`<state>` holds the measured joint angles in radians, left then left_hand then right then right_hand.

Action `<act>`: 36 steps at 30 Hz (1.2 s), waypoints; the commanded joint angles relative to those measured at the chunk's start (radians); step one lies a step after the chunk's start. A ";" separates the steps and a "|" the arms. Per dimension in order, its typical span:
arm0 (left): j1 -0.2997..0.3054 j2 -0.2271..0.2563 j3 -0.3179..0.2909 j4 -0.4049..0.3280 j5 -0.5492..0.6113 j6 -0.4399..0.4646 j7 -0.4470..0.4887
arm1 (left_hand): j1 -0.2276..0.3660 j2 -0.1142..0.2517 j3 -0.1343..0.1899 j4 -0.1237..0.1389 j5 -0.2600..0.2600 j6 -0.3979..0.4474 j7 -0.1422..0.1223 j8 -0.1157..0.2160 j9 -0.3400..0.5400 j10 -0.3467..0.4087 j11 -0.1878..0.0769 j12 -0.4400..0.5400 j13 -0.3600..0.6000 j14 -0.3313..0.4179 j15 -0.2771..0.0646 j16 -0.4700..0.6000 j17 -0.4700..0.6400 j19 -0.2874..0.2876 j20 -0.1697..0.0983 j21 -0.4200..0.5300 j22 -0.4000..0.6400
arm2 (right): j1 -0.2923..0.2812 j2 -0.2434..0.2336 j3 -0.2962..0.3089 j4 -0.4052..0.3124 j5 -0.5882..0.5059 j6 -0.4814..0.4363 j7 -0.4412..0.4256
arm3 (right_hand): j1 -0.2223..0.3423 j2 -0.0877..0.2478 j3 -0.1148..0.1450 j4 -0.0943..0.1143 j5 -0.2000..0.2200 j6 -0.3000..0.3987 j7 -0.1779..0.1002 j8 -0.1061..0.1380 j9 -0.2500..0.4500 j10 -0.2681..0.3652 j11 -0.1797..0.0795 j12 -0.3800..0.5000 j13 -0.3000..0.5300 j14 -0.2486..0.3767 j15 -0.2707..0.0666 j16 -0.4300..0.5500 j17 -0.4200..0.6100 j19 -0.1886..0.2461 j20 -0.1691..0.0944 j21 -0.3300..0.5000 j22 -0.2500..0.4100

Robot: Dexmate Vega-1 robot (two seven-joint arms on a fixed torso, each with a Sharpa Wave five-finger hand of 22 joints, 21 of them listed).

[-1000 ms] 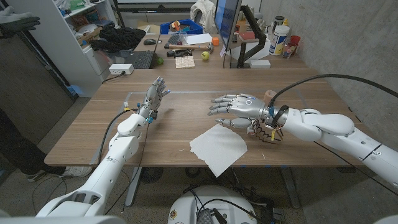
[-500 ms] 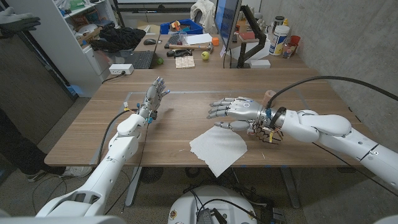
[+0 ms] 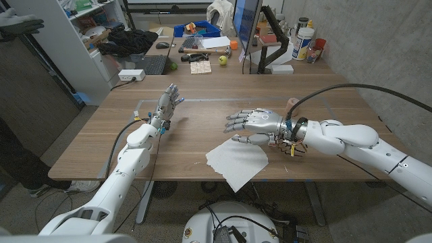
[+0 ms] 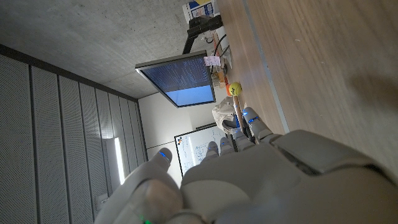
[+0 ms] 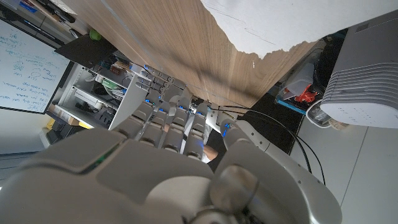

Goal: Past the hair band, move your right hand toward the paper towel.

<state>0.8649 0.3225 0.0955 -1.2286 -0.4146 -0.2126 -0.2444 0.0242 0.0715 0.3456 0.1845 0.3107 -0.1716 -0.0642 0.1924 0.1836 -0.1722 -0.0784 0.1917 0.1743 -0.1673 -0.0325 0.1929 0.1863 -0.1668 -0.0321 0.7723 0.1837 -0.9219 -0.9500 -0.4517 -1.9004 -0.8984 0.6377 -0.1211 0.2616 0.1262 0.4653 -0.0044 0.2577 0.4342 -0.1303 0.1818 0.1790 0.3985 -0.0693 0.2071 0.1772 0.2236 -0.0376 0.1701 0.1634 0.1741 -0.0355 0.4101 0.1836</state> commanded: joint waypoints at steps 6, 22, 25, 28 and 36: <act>0.010 0.002 -0.001 -0.009 0.004 0.007 0.005 | -0.004 0.097 -0.003 0.002 0.006 -0.027 -0.008 0.000 0.003 -0.065 -0.004 0.004 0.006 -0.105 -0.006 0.004 0.002 -0.145 0.002 -0.007 0.003 | 0.014 0.001 -0.028 0.010 -0.005 0.015 0.026 | 0.011 -0.005 0.004 -0.008 -0.005 0.007 -0.001 0.006 0.003 0.007 0.004 0.002 0.002 0.006 -0.086 0.004 0.001 0.008 -0.098 -0.002 0.003; 0.013 0.002 -0.003 -0.010 0.004 0.009 0.007 | -0.005 0.097 -0.004 0.003 0.007 -0.027 -0.008 0.000 0.003 -0.065 -0.005 0.004 0.006 -0.105 -0.008 0.004 0.002 -0.142 0.000 -0.010 0.003 | 0.030 0.008 -0.050 0.018 -0.003 0.027 0.055 | 0.016 -0.007 0.007 -0.017 -0.008 0.009 0.000 0.006 0.003 0.007 0.002 0.001 0.002 0.007 -0.085 0.004 0.001 0.010 -0.098 -0.004 0.003; 0.013 0.002 -0.002 -0.010 0.006 0.009 0.007 | -0.005 0.097 -0.004 0.002 0.007 -0.027 -0.007 0.000 0.003 -0.065 -0.003 0.004 0.006 -0.105 -0.007 0.004 0.002 -0.143 0.002 -0.010 0.003 | 0.032 0.009 -0.054 0.022 -0.002 0.031 0.059 | 0.017 -0.007 0.008 -0.019 -0.009 0.010 0.000 0.007 0.003 0.007 0.002 0.001 0.002 0.008 -0.085 0.004 0.001 0.010 -0.098 -0.005 0.003; 0.013 0.001 -0.002 -0.010 0.006 0.009 0.007 | -0.005 0.097 -0.005 0.002 0.007 -0.026 -0.007 0.000 0.003 -0.065 -0.004 0.004 0.006 -0.105 -0.007 0.004 0.002 -0.143 0.002 -0.011 0.003 | 0.038 0.010 -0.061 0.027 -0.003 0.038 0.065 | 0.017 -0.007 0.009 -0.020 -0.010 0.010 0.000 0.007 0.003 0.008 0.002 0.001 0.002 0.008 -0.085 0.004 0.001 0.011 -0.098 -0.005 0.003; 0.012 -0.001 0.001 -0.010 0.007 0.009 0.008 | -0.005 0.097 -0.005 0.003 0.007 -0.025 -0.008 0.000 0.003 -0.065 -0.005 0.004 0.006 -0.106 -0.007 0.004 0.002 -0.142 0.001 -0.013 0.003 | 0.037 0.011 -0.062 0.031 -0.001 0.039 0.065 | 0.018 -0.008 0.010 -0.023 -0.011 0.009 0.000 0.006 0.003 0.009 0.001 0.001 0.002 0.008 -0.086 0.004 0.001 0.010 -0.098 -0.007 0.004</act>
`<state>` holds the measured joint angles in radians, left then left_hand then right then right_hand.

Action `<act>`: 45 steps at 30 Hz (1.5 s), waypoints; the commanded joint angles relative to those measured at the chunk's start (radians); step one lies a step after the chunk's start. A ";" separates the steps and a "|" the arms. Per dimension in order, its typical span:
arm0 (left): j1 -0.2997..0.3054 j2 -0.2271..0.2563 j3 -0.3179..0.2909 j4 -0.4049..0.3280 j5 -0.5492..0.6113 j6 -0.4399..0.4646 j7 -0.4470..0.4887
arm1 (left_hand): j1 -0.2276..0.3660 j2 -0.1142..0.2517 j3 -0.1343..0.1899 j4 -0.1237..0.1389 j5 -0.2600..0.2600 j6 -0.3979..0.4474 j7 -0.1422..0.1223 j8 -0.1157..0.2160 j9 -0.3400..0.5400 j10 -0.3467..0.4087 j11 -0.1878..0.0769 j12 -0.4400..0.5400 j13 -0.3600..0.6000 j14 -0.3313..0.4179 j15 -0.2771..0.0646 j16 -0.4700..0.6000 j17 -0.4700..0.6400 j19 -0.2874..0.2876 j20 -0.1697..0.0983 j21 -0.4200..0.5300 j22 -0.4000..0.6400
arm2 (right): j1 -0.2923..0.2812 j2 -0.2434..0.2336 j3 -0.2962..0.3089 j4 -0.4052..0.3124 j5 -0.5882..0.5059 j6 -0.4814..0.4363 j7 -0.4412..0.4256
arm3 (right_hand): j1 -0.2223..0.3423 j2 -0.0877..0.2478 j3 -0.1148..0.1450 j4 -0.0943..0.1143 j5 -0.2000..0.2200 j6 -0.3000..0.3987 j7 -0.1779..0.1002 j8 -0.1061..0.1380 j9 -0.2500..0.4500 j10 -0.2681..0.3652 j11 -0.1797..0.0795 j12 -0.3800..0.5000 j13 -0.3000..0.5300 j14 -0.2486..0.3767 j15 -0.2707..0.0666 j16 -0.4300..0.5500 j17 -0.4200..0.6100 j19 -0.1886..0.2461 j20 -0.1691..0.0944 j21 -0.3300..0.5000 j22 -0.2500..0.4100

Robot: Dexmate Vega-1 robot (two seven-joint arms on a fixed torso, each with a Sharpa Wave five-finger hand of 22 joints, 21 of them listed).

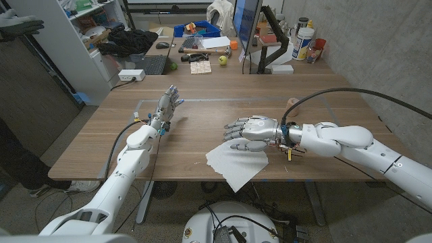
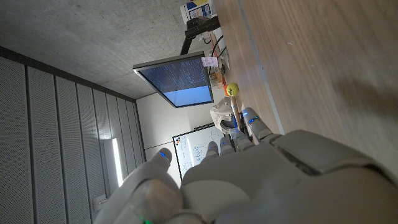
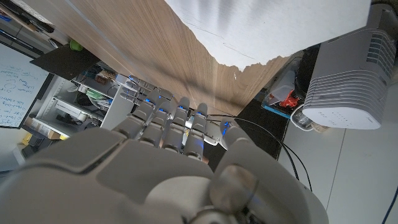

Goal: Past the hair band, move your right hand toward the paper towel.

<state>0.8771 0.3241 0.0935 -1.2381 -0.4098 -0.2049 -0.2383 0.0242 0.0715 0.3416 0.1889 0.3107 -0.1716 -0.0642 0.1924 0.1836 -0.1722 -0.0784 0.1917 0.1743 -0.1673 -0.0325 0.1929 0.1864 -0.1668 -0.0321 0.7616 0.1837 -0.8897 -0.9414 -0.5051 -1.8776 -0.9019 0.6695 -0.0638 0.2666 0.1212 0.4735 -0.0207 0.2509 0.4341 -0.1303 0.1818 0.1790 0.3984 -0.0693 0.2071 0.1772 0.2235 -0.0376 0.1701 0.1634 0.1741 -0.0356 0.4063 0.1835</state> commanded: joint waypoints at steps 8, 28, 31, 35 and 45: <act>-0.004 -0.005 0.006 0.005 0.004 0.001 0.001 | -0.005 0.097 -0.002 -0.002 0.007 -0.026 -0.007 0.000 0.003 -0.065 -0.005 0.004 0.006 -0.105 -0.007 0.004 0.002 -0.142 0.001 -0.003 0.003 | 0.009 0.003 -0.014 0.016 0.005 0.020 0.011 | 0.014 -0.003 0.003 -0.008 -0.006 0.008 0.000 0.006 0.003 0.008 0.003 0.000 0.002 0.007 -0.085 0.004 0.001 0.010 -0.099 -0.004 0.004; 0.003 -0.008 0.008 -0.001 0.007 0.004 0.010 | -0.006 0.098 -0.003 -0.001 0.007 -0.024 -0.007 0.000 0.003 -0.065 -0.005 0.004 0.006 -0.105 -0.007 0.004 0.002 -0.140 0.001 -0.007 0.004 | 0.016 0.007 -0.032 0.031 0.015 0.038 0.040 | 0.014 -0.005 0.006 -0.015 -0.010 0.006 0.000 0.004 0.003 0.005 0.003 -0.002 0.002 0.004 -0.084 0.002 0.002 0.010 -0.098 -0.008 0.004; 0.004 -0.008 0.009 -0.001 0.007 0.003 0.010 | -0.006 0.098 -0.003 -0.001 0.007 -0.023 -0.006 0.000 0.003 -0.065 -0.003 0.004 0.006 -0.106 -0.006 0.004 0.002 -0.140 0.003 -0.008 0.004 | 0.015 0.007 -0.035 0.030 0.020 0.036 0.053 | 0.014 -0.005 0.007 -0.016 -0.011 0.000 -0.001 0.002 0.003 -0.001 0.005 -0.004 0.002 -0.001 -0.083 0.001 0.002 0.009 -0.099 -0.009 0.004; 0.007 -0.009 0.008 -0.002 0.007 0.003 0.013 | -0.006 0.098 -0.003 -0.001 0.008 -0.022 -0.007 0.000 0.003 -0.065 -0.003 0.004 0.006 -0.105 -0.006 0.004 0.002 -0.140 0.002 -0.009 0.004 | 0.021 0.011 -0.043 0.037 0.025 0.048 0.064 | 0.013 -0.005 0.008 -0.018 -0.013 -0.007 0.000 0.000 0.003 -0.010 0.002 -0.007 0.002 -0.009 -0.076 -0.001 0.002 0.004 -0.095 -0.012 0.005; 0.016 -0.010 0.007 -0.009 0.006 0.001 0.018 | -0.007 0.099 -0.003 -0.001 0.008 -0.022 -0.006 0.000 0.003 -0.065 -0.002 0.004 0.006 -0.106 -0.006 0.004 0.002 -0.139 0.002 -0.010 0.004 | 0.022 0.015 -0.045 0.040 0.028 0.053 0.073 | 0.013 -0.004 0.010 -0.020 -0.014 -0.018 0.000 -0.002 0.003 -0.015 0.004 -0.008 0.002 -0.014 -0.076 -0.001 0.003 0.003 -0.094 -0.014 0.005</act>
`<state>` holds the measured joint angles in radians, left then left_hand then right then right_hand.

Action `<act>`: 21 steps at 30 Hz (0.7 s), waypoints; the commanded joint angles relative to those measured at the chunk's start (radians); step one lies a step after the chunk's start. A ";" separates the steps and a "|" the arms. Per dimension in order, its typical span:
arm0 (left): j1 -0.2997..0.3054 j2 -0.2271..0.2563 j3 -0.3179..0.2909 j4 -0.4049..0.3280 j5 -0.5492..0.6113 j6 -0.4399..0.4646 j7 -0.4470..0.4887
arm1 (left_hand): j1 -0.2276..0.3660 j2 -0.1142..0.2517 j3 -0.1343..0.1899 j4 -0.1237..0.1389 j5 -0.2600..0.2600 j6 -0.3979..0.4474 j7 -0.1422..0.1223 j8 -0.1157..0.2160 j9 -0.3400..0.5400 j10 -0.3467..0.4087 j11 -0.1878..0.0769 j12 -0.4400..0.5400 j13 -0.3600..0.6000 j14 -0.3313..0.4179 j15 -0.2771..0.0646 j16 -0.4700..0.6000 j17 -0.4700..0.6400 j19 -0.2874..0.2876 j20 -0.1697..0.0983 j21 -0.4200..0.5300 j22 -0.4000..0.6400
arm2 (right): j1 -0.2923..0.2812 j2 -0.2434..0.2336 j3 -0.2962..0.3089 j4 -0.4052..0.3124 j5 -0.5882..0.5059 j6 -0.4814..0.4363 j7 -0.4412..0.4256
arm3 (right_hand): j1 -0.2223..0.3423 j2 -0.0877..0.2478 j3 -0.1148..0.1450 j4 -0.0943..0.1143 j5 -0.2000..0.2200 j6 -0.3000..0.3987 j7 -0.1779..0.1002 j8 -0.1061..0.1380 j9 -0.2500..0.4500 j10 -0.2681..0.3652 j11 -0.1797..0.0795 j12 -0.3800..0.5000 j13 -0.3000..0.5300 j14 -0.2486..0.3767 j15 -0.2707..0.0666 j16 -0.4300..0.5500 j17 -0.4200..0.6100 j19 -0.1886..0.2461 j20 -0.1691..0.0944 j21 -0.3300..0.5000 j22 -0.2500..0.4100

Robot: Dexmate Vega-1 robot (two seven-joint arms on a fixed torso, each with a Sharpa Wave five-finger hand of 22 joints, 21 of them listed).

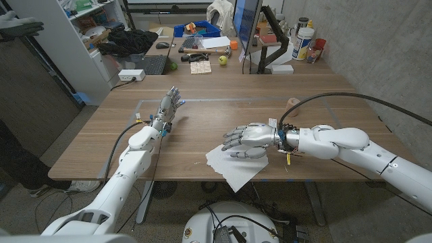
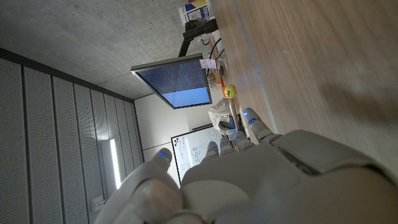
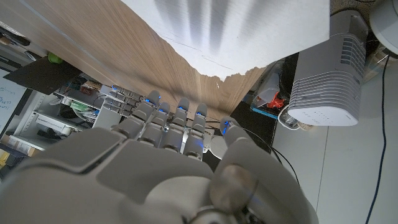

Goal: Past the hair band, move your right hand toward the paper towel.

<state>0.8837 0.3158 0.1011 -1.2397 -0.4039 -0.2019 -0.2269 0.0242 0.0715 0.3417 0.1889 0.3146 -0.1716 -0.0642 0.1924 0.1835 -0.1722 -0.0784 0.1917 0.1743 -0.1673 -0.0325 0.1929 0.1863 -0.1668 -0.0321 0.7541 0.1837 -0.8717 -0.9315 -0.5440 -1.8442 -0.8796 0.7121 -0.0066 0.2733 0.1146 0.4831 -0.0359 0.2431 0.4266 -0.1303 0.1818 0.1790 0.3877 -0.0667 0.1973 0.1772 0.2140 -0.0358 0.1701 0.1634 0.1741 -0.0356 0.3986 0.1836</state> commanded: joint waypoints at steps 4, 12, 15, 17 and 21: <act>0.014 -0.002 -0.001 -0.014 -0.001 -0.001 0.010 | -0.007 0.099 -0.003 -0.001 0.004 -0.022 -0.008 0.000 0.003 -0.065 -0.003 0.004 0.006 -0.106 -0.007 0.004 0.002 -0.139 0.002 -0.003 0.004 | 0.007 0.007 -0.008 0.013 0.008 0.018 0.016 | 0.007 0.002 0.001 -0.006 -0.007 -0.014 -0.001 -0.003 0.003 -0.006 0.001 0.001 0.002 -0.005 -0.077 0.000 0.003 0.003 -0.094 -0.007 0.005; 0.021 -0.001 -0.002 -0.020 0.000 0.002 0.017 | -0.007 0.099 -0.004 -0.001 0.004 -0.021 -0.006 0.000 0.003 -0.065 -0.004 0.004 0.006 -0.106 -0.007 0.004 0.002 -0.139 0.003 -0.005 0.005 | 0.019 0.011 -0.017 0.028 0.014 0.030 0.034 | 0.008 0.002 0.002 -0.009 -0.009 -0.023 -0.003 -0.004 0.003 -0.012 0.003 -0.001 0.002 -0.010 -0.076 -0.001 0.002 0.002 -0.094 -0.009 0.005; 0.021 -0.001 -0.002 -0.019 0.001 0.002 0.018 | -0.007 0.099 -0.004 -0.001 0.004 -0.021 -0.007 0.000 0.003 -0.066 -0.003 0.004 0.006 -0.106 -0.007 0.004 0.002 -0.138 0.003 -0.005 0.005 | 0.024 0.014 -0.020 0.034 0.019 0.029 0.046 | 0.008 0.002 0.003 -0.010 -0.010 -0.027 -0.004 -0.005 0.003 -0.020 0.005 -0.003 0.002 -0.016 -0.077 -0.002 0.003 -0.003 -0.091 -0.012 0.005; 0.020 -0.002 -0.002 -0.016 0.000 0.003 0.018 | -0.007 0.099 -0.004 -0.001 0.004 -0.021 -0.006 0.000 0.003 -0.065 -0.003 0.004 0.006 -0.105 -0.008 0.004 0.002 -0.137 0.003 -0.006 0.005 | 0.028 0.017 -0.025 0.038 0.023 0.029 0.058 | 0.008 0.002 0.004 -0.012 -0.010 -0.031 -0.004 -0.005 0.004 -0.028 0.002 -0.005 0.003 -0.022 -0.076 -0.003 0.003 -0.007 -0.091 -0.014 0.005; 0.015 -0.002 -0.001 -0.009 0.001 0.003 0.017 | -0.007 0.099 -0.004 -0.001 0.004 -0.022 -0.007 -0.001 0.003 -0.067 -0.005 0.003 0.006 -0.105 -0.007 0.004 0.002 -0.138 0.003 -0.007 0.005 | 0.037 0.025 -0.033 0.047 0.027 0.026 0.076 | 0.006 0.003 0.005 -0.013 -0.012 -0.047 -0.004 -0.007 0.004 -0.043 0.004 -0.008 0.003 -0.039 -0.073 -0.005 0.003 -0.015 -0.090 -0.020 0.005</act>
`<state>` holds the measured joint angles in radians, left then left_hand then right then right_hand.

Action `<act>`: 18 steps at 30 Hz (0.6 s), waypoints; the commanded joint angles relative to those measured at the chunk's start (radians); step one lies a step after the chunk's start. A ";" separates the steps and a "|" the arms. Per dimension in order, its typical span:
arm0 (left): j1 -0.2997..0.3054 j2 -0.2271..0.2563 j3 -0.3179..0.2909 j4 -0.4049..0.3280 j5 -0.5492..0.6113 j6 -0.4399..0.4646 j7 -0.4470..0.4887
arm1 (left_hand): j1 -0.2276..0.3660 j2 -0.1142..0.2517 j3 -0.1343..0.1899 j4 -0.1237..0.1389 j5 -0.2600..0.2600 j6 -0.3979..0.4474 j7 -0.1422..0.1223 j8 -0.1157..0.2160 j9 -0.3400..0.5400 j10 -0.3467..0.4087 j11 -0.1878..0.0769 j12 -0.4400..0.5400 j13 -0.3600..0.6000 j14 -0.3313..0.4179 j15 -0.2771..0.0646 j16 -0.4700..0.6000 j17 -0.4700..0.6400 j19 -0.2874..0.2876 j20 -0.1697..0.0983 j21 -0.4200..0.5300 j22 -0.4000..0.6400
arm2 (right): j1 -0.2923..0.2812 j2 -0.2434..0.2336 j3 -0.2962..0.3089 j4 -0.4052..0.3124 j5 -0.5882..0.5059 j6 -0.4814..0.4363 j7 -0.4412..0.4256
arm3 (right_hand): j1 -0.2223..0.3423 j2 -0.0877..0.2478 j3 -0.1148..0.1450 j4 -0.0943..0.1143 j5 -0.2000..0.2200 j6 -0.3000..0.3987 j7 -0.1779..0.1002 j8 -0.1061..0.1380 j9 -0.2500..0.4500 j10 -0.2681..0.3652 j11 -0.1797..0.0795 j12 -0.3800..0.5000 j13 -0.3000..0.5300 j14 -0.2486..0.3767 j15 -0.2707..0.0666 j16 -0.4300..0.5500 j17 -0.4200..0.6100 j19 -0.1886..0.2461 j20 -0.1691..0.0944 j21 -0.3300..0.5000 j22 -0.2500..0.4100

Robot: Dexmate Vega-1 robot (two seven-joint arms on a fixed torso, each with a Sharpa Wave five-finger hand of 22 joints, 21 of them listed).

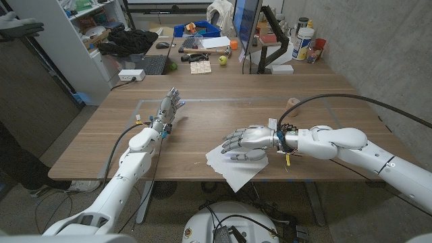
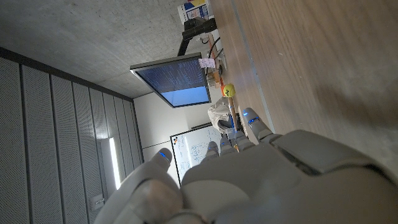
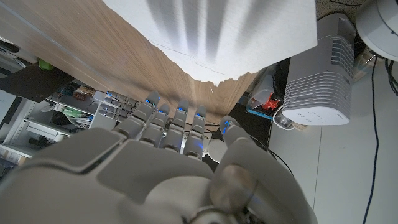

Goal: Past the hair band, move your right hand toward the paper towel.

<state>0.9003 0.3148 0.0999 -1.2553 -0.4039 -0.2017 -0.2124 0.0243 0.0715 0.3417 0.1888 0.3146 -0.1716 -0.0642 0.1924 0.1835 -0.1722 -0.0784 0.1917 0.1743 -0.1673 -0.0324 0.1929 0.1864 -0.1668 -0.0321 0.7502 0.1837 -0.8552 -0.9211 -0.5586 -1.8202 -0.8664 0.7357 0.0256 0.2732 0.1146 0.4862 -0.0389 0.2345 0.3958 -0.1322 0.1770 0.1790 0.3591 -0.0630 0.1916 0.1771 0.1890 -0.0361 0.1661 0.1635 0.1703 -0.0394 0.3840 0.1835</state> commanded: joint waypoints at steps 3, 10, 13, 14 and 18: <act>-0.007 -0.001 0.000 0.016 0.001 0.002 -0.001 | -0.007 0.099 -0.004 -0.001 0.004 -0.022 -0.006 -0.001 0.003 -0.066 -0.004 0.004 0.006 -0.106 -0.006 0.004 0.002 -0.138 0.003 -0.003 0.005 | 0.027 0.020 -0.024 0.029 0.014 0.001 0.049 | 0.006 0.003 0.003 -0.011 -0.005 -0.023 -0.001 -0.003 0.004 -0.021 0.001 -0.004 0.003 -0.019 -0.072 -0.001 0.003 -0.016 -0.084 -0.008 0.005; -0.018 -0.002 -0.001 0.033 0.000 -0.001 -0.009 | -0.007 0.099 -0.004 0.000 0.004 -0.023 -0.007 -0.001 0.003 -0.066 -0.003 0.004 0.006 -0.106 -0.007 0.004 0.002 -0.137 0.003 -0.004 0.005 | 0.043 0.031 -0.036 0.042 0.017 0.007 0.062 | 0.005 0.001 0.003 -0.013 -0.006 -0.034 0.001 -0.003 0.004 -0.031 -0.002 -0.005 0.003 -0.025 -0.069 0.000 0.003 -0.019 -0.084 -0.011 0.006; -0.022 -0.004 -0.002 0.044 -0.001 -0.004 -0.014 | -0.007 0.099 -0.005 0.000 0.004 -0.023 -0.007 -0.001 0.003 -0.066 -0.004 0.004 0.006 -0.106 -0.006 0.004 0.002 -0.137 0.002 -0.005 0.005 | 0.043 0.032 -0.037 0.041 0.019 0.000 0.068 | 0.003 0.000 0.003 -0.014 -0.007 -0.038 0.000 -0.003 0.004 -0.034 0.000 -0.004 0.003 -0.031 -0.068 0.000 0.003 -0.022 -0.082 -0.013 0.006; -0.023 -0.004 -0.002 0.046 -0.001 -0.005 -0.015 | -0.007 0.099 -0.005 0.000 0.004 -0.023 -0.007 -0.001 0.003 -0.066 -0.004 0.004 0.006 -0.106 -0.007 0.004 0.002 -0.137 0.002 -0.005 0.005 | 0.045 0.033 -0.039 0.043 0.021 0.002 0.070 | 0.003 0.000 0.003 -0.015 -0.008 -0.040 0.000 -0.003 0.004 -0.035 -0.001 -0.004 0.003 -0.031 -0.068 0.000 0.003 -0.022 -0.082 -0.013 0.006; -0.027 -0.005 -0.003 0.056 -0.002 -0.008 -0.020 | -0.007 0.099 -0.005 0.000 0.004 -0.024 -0.006 -0.001 0.003 -0.066 -0.004 0.004 0.006 -0.106 -0.006 0.004 0.002 -0.137 0.003 -0.005 0.005 | 0.049 0.035 -0.043 0.044 0.023 -0.001 0.080 | 0.002 -0.002 0.002 -0.015 -0.008 -0.045 0.000 -0.003 0.004 -0.041 -0.001 -0.005 0.003 -0.034 -0.066 0.000 0.003 -0.025 -0.082 -0.014 0.006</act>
<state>0.8859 0.3128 0.0995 -1.2261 -0.4034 -0.2003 -0.2190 0.0242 0.0715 0.3390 0.1861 0.3145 -0.1716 -0.0642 0.1924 0.1835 -0.1722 -0.0784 0.1917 0.1743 -0.1673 -0.0324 0.1929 0.1864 -0.1668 -0.0321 0.7503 0.1837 -0.8207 -0.8959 -0.5884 -1.7860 -0.8508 0.7386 0.0812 0.2732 0.1146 0.4865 -0.0465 0.2277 0.3586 -0.1304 0.1771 0.1790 0.3264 -0.0626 0.1916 0.1772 0.1581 -0.0371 0.1662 0.1655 0.1504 -0.0338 0.3733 0.1836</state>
